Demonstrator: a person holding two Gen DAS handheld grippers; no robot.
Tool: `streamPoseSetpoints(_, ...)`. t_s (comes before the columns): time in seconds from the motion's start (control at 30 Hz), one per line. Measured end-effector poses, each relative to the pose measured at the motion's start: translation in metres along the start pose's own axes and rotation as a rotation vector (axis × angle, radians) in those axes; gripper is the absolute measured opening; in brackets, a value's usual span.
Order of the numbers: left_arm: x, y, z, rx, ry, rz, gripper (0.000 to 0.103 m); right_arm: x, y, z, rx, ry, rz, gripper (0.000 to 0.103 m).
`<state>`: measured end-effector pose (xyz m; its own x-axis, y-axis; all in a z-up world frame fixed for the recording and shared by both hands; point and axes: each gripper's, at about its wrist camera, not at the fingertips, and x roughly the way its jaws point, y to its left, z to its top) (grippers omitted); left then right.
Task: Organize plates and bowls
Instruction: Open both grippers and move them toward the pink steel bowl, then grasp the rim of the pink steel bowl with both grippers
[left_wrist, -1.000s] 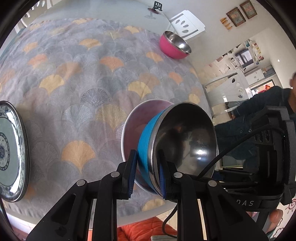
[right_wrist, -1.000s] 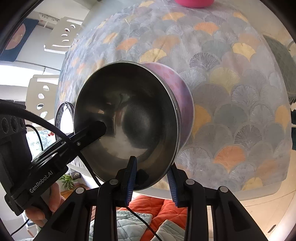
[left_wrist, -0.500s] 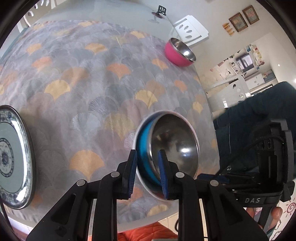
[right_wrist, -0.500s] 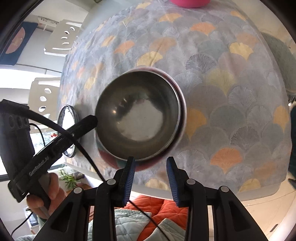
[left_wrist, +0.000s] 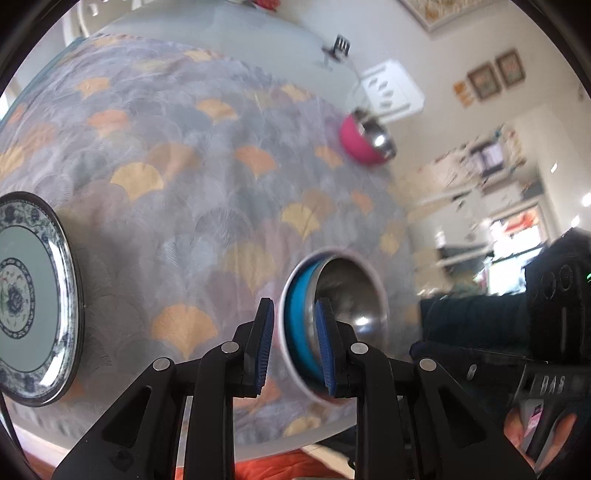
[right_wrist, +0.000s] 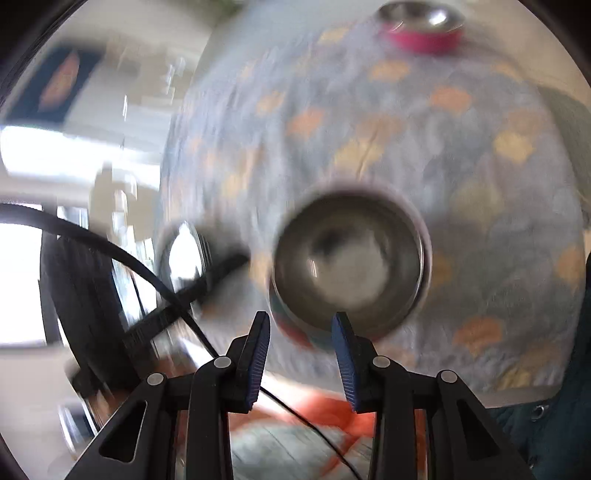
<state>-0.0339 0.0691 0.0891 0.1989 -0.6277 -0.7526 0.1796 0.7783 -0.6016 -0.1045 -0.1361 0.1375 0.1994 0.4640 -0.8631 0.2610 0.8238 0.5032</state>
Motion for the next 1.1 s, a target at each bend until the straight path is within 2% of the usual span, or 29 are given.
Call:
streamPoseSetpoints(0.03,-0.001,0.002,0.003,-0.009,0.005,-0.036,0.021,-0.008,0.001,-0.005,0.03,-0.012,0.007,0.037)
streamPoseSetpoints(0.07,0.001,0.004,0.008,-0.002,0.03,-0.075,0.021,-0.012,0.005,-0.007,0.012,0.012,0.027,0.037)
streamPoseSetpoints(0.1,0.003,0.003,0.013,0.017,0.057,-0.084,0.021,-0.022,0.004,-0.01,0.041,-0.02,0.03,0.038)
streamPoseSetpoints(0.13,0.004,0.001,0.02,0.045,0.083,-0.083,0.021,-0.031,0.001,-0.016,0.105,-0.07,0.024,0.045)
streamPoseSetpoints(0.17,0.004,-0.003,0.03,0.085,0.103,-0.08,0.021,-0.033,0.002,-0.017,0.115,-0.07,0.042,0.048)
streamPoseSetpoints(0.23,0.0,-0.014,0.053,0.183,0.108,-0.094,0.021,-0.035,0.005,-0.018,0.136,-0.087,0.099,0.048)
streamPoseSetpoints(0.3,0.0,-0.025,0.075,0.271,0.11,-0.06,0.021,-0.034,0.007,-0.016,0.154,-0.119,0.083,0.053)
streamPoseSetpoints(0.37,-0.004,-0.029,0.085,0.31,0.123,-0.043,0.021,-0.027,0.01,-0.011,0.17,-0.134,0.06,0.056)
streamPoseSetpoints(0.43,-0.019,-0.024,0.076,0.335,0.139,-0.03,0.021,-0.009,0.012,-0.009,0.198,-0.142,0.072,0.056)
streamPoseSetpoints(0.57,-0.067,0.006,0.034,0.359,0.13,-0.026,0.021,0.012,0.027,-0.007,0.288,-0.151,0.116,0.056)
streamPoseSetpoints(0.6,-0.076,0.019,0.026,0.335,0.125,-0.049,0.021,0.016,0.034,-0.007,0.298,-0.159,0.131,0.056)
streamPoseSetpoints(0.63,-0.082,0.03,0.019,0.31,0.123,-0.075,0.028,0.022,0.044,-0.006,0.314,-0.149,0.113,0.056)
streamPoseSetpoints(0.67,-0.086,0.039,0.015,0.3,0.112,-0.106,0.031,0.026,0.05,-0.006,0.318,-0.143,0.104,0.056)
streamPoseSetpoints(0.7,-0.089,0.049,0.011,0.306,0.089,-0.125,0.031,0.028,0.058,-0.007,0.308,-0.158,0.121,0.056)
streamPoseSetpoints(0.77,-0.096,0.062,0.005,0.31,0.049,-0.048,0.031,0.032,0.067,-0.011,0.293,-0.181,0.093,0.056)
streamPoseSetpoints(0.83,-0.107,0.071,0.004,0.26,0.034,-0.051,0.031,0.033,0.077,-0.019,0.286,-0.185,0.038,0.056)
streamPoseSetpoints(0.9,-0.116,0.071,0.01,0.214,0.063,-0.1,0.031,0.029,0.083,-0.026,0.289,-0.183,0.085,0.056)
streamPoseSetpoints(0.93,-0.117,0.065,0.012,0.23,0.065,-0.1,0.031,0.026,0.086,-0.027,0.289,-0.187,0.115,0.056)
streamPoseSetpoints(1.03,-0.116,0.038,0.025,0.323,0.027,-0.017,0.032,0.021,0.087,-0.015,0.266,-0.192,0.099,0.056)
streamPoseSetpoints(1.1,-0.11,0.027,0.035,0.306,0.024,-0.042,0.045,0.013,0.082,-0.006,0.254,-0.21,0.103,0.056)
